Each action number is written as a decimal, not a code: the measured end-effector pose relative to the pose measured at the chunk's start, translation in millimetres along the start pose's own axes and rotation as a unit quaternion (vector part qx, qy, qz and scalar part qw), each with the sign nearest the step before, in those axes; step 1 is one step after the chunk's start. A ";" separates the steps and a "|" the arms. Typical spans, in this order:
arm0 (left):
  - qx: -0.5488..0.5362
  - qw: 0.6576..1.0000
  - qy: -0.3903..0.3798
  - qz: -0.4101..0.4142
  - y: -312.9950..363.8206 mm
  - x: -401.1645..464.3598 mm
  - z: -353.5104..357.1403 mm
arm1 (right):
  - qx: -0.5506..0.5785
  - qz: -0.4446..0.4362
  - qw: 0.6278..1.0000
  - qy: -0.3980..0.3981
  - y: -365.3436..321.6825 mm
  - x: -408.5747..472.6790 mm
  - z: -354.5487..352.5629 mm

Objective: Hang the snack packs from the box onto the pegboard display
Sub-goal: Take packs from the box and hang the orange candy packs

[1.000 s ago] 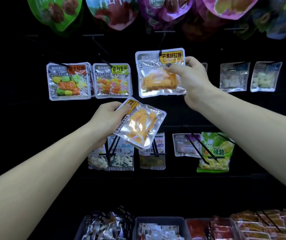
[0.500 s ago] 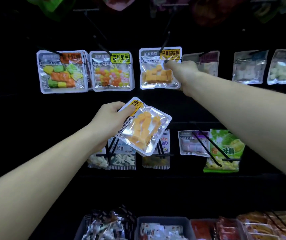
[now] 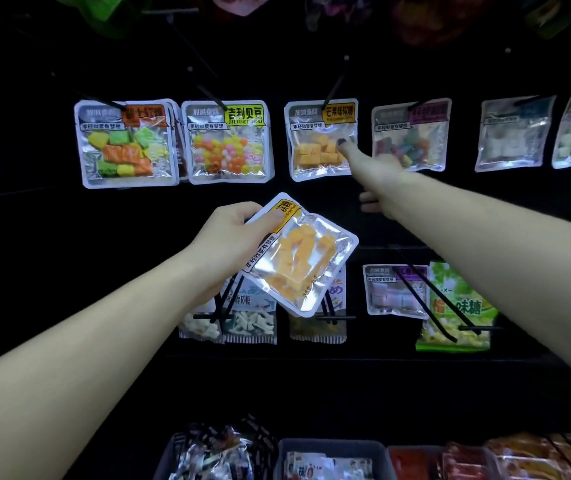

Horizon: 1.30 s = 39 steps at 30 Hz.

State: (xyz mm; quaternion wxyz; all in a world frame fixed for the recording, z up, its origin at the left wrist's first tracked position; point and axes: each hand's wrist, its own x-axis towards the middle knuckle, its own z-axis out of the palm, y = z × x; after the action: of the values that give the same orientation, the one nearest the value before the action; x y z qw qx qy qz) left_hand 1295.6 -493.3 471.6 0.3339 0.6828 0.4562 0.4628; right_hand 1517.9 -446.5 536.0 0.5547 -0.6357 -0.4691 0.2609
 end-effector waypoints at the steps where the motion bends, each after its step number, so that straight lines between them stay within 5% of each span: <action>1: -0.002 1.000 0.008 0.002 3.3 -1.9 -1.2 | 0.004 0.000 1.000 -0.011 1.6 -10.3 -1.9; 5: 0.007 1.000 0.019 0.018 16.2 -11.8 -4.5 | 0.002 -0.002 0.975 -0.223 3.1 -56.4 -20.8; 9: 0.018 0.999 0.030 0.036 36.5 -25.6 -5.0 | -0.096 -0.047 0.893 -0.438 -7.4 -87.8 -36.5; 23: -0.258 0.958 -0.058 -0.109 54.8 -75.0 -4.6 | 0.123 -0.066 0.950 -0.278 7.5 -117.9 -48.3; 27: -0.229 0.969 0.011 -0.090 52.8 -69.2 -4.9 | 0.129 -0.069 0.960 -0.239 7.0 -116.3 -45.3; 31: -0.160 0.982 0.069 -0.078 46.1 -62.8 -9.3 | 0.066 -0.185 0.976 -0.094 0.6 -104.9 -47.6; 39: -0.160 0.980 0.088 -0.074 42.6 -57.1 -14.2 | 0.175 -0.236 0.951 -0.094 -32.1 -102.6 -49.6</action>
State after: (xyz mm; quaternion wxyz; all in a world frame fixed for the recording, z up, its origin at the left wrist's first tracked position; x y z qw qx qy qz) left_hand 1286.9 -561.5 495.3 0.4309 0.5415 0.4528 0.5622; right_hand 1506.8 -562.0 559.4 0.6567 -0.3723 -0.6025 0.2591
